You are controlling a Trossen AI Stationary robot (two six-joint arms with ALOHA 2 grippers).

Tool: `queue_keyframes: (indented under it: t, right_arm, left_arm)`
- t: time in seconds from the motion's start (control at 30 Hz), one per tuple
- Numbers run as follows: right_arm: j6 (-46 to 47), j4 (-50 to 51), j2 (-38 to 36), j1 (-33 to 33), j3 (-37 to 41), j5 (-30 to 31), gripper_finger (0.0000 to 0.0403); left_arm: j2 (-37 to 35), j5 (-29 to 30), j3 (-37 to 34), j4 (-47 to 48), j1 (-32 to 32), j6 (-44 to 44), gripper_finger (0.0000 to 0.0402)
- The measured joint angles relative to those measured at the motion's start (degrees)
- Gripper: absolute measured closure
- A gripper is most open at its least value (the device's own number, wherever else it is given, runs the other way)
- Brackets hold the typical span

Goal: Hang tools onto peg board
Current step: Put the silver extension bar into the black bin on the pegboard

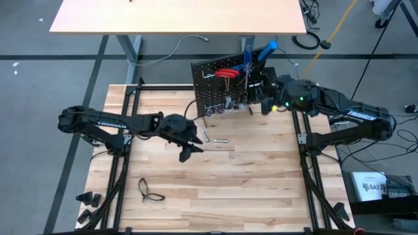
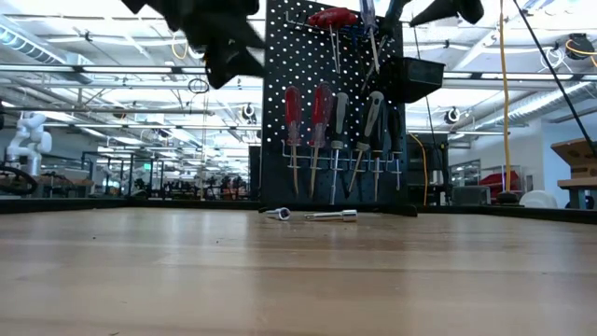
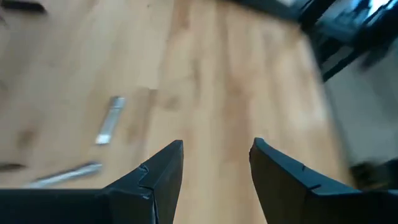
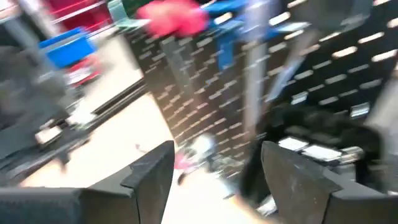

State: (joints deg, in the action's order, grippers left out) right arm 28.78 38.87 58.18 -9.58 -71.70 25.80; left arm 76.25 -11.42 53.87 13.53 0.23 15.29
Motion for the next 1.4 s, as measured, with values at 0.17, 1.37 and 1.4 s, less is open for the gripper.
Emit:
queue_keyframes:
  t: [0.17, 1.37, 1.4]
  right_arm:
    - [0.6, 0.8, -0.2, 6.5, 0.0, -3.7, 0.017]
    - [15.0, 6.9, -0.1, 25.5, 0.0, 7.4, 0.0172]
    - [15.1, 6.9, -0.1, 25.5, 0.0, 7.4, 0.0172]
  left_arm:
    - [0.9, 3.2, 0.0, 2.7, 0.0, -20.1, 0.0215]
    - [24.9, 19.9, 0.0, -11.1, 7.3, -68.4, 0.0215]
    - [24.9, 19.9, 0.0, -11.6, 7.3, -68.4, 0.0215]
